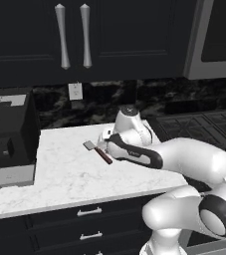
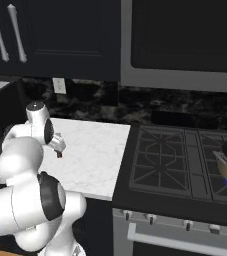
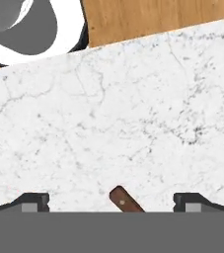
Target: Put the potato and lime in the pot. Retrieve the spatula and lightly stir the vegetables in the pot.
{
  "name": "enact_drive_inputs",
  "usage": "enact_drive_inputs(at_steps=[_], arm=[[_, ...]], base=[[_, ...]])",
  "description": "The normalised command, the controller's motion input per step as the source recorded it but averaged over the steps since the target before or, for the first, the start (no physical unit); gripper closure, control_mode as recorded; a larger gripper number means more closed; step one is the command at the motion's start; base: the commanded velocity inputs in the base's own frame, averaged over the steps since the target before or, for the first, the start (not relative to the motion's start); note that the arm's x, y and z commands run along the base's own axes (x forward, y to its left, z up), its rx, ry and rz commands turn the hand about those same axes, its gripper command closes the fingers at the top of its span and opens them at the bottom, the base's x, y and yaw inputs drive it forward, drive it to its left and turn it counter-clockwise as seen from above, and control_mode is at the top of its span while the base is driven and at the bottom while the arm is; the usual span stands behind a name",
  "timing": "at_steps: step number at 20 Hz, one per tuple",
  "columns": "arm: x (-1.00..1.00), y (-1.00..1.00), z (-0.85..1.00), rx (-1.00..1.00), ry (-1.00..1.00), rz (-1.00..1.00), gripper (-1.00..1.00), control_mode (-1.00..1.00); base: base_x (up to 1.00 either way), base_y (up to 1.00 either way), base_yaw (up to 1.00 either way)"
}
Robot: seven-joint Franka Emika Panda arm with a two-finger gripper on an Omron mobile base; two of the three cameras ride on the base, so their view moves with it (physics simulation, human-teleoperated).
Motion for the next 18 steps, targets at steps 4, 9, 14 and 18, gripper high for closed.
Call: enact_drive_inputs(at_steps=[4, 9, 14, 18], arm=[[0.56, 0.28, -0.41, -0.20, 0.00, 0.35, -1.00, -1.00], [0.50, 0.13, -0.40, -0.21, 0.00, 0.25, -1.00, -1.00], [0.30, 0.00, -0.36, -0.09, 0.00, 0.25, -1.00, -1.00], [0.11, -0.07, -0.40, -0.01, 0.00, 0.24, -1.00, -1.00]], base=[[0.00, 0.00, 0.00], [0.00, 0.00, 0.00], [0.00, 0.00, 0.00], [0.00, 0.00, 0.00]])
